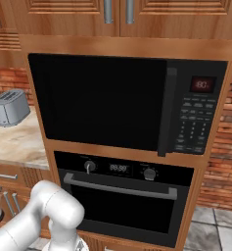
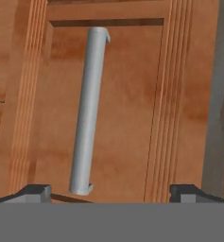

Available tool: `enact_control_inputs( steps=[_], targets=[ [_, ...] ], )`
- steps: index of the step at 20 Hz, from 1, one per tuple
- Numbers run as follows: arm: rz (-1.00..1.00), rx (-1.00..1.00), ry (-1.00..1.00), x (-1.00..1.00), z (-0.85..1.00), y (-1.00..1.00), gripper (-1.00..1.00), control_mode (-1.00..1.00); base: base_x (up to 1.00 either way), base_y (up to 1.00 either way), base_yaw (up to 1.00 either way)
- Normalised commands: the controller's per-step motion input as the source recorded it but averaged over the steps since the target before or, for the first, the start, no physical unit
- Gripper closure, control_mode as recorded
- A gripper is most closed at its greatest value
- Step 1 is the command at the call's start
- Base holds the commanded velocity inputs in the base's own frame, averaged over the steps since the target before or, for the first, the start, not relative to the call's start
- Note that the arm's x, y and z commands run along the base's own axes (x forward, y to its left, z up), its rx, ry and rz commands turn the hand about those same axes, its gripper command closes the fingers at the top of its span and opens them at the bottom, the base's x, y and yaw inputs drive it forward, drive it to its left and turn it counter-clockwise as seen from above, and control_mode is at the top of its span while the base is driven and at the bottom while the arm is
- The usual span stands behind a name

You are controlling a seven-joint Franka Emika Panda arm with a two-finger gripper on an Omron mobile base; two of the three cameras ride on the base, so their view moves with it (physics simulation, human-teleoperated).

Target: Take the tongs from the drawer on the left and place them on the dining counter next to the tray containing the hot dog.

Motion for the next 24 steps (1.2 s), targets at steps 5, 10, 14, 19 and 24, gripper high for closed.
enact_control_inputs(
  steps=[5,10,14,19,24],
  targets=[
    [0.0,0.0,0.0,0.2,-0.16,0.06,-1.0,-1.0,0.0,0.0,0.0],
    [0.0,0.0,0.0,0.22,-0.01,0.02,-1.0,-1.0,0.0,0.0,0.0],
    [0.0,0.0,0.0,0.16,0.0,0.03,-1.0,-1.0,0.0,0.0,0.0],
    [0.0,0.0,0.0,0.05,0.0,0.09,-1.0,-1.0,0.0,0.0,0.0],
    [0.0,0.0,0.0,0.1,-0.05,0.09,-1.0,-1.0,0.0,0.0,0.0]
  ],
)
